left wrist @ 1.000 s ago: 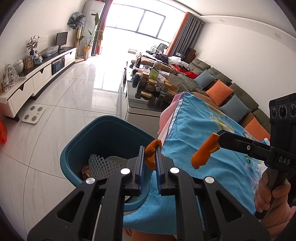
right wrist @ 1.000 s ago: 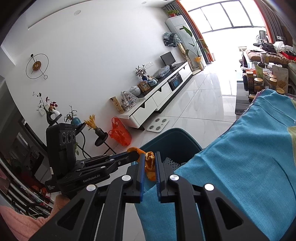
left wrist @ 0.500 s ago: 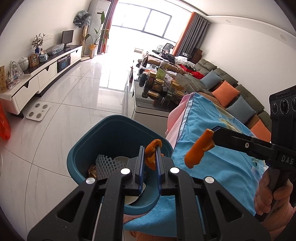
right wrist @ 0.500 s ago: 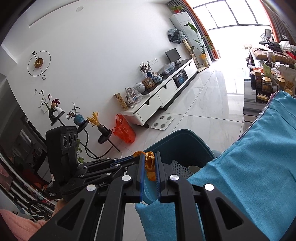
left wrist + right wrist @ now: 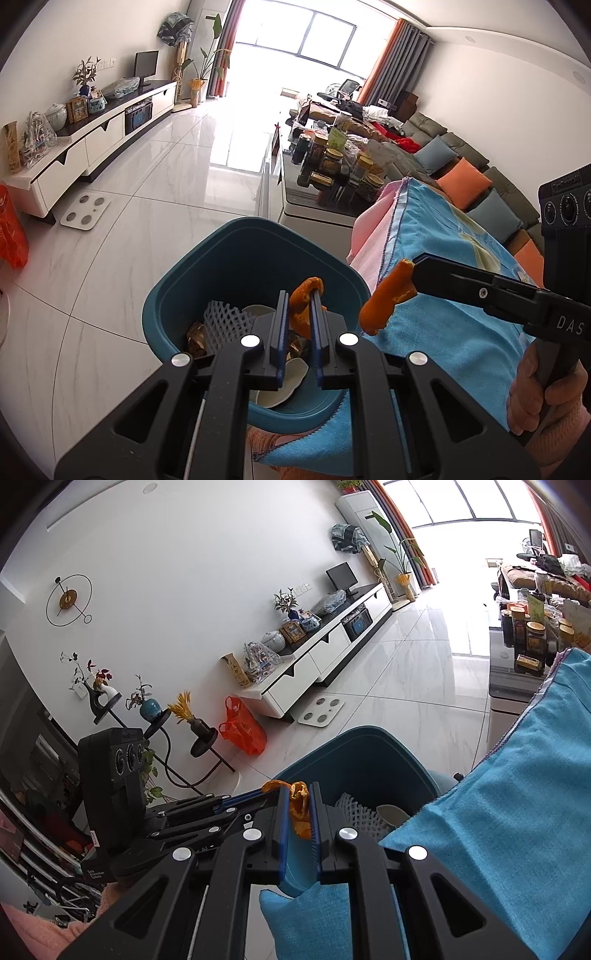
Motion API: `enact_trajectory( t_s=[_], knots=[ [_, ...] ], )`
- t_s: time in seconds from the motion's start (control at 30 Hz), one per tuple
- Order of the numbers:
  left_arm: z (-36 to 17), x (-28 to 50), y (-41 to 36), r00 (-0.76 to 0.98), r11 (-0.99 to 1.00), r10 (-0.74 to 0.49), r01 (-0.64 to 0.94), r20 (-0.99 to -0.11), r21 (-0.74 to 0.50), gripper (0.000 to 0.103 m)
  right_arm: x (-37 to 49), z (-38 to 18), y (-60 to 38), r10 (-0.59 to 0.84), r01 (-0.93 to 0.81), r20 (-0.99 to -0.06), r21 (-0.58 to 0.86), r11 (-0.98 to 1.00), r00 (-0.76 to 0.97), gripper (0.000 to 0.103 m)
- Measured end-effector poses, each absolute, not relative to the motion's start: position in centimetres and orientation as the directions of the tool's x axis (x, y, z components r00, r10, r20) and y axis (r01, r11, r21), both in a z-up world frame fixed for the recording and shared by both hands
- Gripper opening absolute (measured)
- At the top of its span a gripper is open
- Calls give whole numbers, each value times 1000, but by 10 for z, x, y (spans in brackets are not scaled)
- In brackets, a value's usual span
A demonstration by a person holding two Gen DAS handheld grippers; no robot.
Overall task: Collect trash
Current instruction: 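Open the left tool over the teal bin while the right tool releases its peel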
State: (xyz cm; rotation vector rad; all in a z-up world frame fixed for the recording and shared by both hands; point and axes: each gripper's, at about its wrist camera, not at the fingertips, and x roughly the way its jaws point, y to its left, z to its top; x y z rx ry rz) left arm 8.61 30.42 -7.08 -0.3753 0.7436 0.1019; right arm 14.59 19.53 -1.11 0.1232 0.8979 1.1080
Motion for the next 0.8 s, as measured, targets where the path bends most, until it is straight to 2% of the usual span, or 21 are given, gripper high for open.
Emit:
enact_trajectory(
  t_s=[0.8],
  knots=[
    [-97,112,307,694,926,-35,-248,-719,-285,11,161,-36,218,772,-668,-623,521,531,127,9]
  ],
)
